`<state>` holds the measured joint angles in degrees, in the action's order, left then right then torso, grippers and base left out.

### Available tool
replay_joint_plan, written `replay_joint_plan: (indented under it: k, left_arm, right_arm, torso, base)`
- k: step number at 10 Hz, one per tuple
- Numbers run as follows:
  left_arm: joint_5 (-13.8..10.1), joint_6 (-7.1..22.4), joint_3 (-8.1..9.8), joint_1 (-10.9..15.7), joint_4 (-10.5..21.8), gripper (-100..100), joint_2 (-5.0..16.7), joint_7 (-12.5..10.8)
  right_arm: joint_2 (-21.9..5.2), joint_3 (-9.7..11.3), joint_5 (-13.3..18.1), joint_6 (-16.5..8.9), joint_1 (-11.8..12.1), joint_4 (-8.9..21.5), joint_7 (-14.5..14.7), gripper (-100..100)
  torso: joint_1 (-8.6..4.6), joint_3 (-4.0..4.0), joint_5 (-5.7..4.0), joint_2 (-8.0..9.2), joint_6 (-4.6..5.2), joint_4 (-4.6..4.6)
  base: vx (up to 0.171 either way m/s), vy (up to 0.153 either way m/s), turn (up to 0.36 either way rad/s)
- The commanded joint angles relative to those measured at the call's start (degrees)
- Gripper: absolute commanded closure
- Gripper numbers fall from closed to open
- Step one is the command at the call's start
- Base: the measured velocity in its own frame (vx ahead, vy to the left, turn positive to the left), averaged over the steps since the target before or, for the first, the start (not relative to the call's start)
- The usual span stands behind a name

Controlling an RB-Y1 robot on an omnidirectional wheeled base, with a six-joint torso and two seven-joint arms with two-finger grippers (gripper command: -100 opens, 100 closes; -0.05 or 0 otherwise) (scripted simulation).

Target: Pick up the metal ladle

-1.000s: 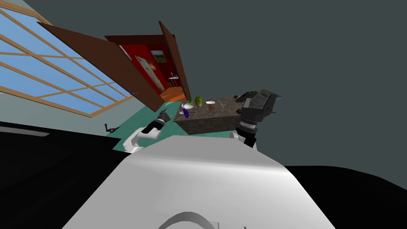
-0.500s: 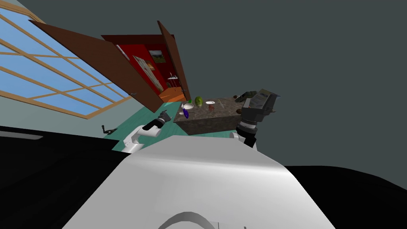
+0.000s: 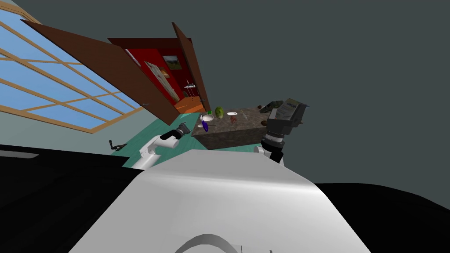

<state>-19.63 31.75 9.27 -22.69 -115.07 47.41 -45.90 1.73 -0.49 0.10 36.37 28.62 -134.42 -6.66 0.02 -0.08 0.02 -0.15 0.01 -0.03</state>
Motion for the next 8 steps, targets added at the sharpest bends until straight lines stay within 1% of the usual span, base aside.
replay_joint_plan:
  k: [1, 2, 3, 4, 6, 8]
  left_arm:
    - [-0.8, 1.6, -0.33, 0.5, 0.3, -100, 0.5, -0.9]
    - [-2.3, 3.9, -1.21, 2.0, 1.1, -100, 1.3, -2.3]
    - [-3.8, 5.4, -2.15, 3.5, 2.0, -100, 2.0, -3.7]
    - [-3.8, 6.1, -2.15, 3.5, 2.0, -100, 2.0, -3.7]
    - [-6.6, 9.6, -4.13, 6.5, 3.5, -100, 3.0, -6.1]
    - [-9.2, 13.4, -6.19, 9.3, 5.0, -100, 3.5, -8.1]
  right_arm:
    - [0.0, 0.0, 0.0, 0.0, 0.0, 0.0, 0.0, 0]
    - [0.0, 0.0, 0.0, 0.0, 0.0, 0.0, 0.0, 0]
    - [0.0, 0.0, 0.0, 0.0, 0.0, 0.0, 0.0, 0]
    - [0.0, 0.0, 0.0, 0.0, 0.0, 0.0, 0.0, 0]
    - [0.0, 0.0, 0.0, 0.0, 0.0, 0.0, 0.0, 0]
    - [0.0, 0.0, 0.0, 0.0, 0.0, 0.0, 0.0, 0]
  torso:
    - [0.00, 0.00, 0.00, 0.00, 0.00, 0.00]
    - [-0.01, 0.01, 0.00, 0.01, -0.02, 0.00]
    - [-0.02, -0.01, -0.01, -0.01, 0.00, 0.00]
    - [-0.01, -0.03, 0.00, -0.06, 0.00, -0.01]
    - [-0.03, -0.05, -0.01, -0.08, -0.01, -0.02]
    - [-0.07, -0.09, -0.02, -0.15, 0.00, -0.03]
  base:
    - [0.022, 0.008, -0.026]
    - [0.027, 0.006, -0.040]
    - [0.042, 0.011, -0.058]
    - [0.039, 0.011, -0.016]
    - [0.047, 0.002, -0.038]
    - [0.070, -0.006, -0.046]
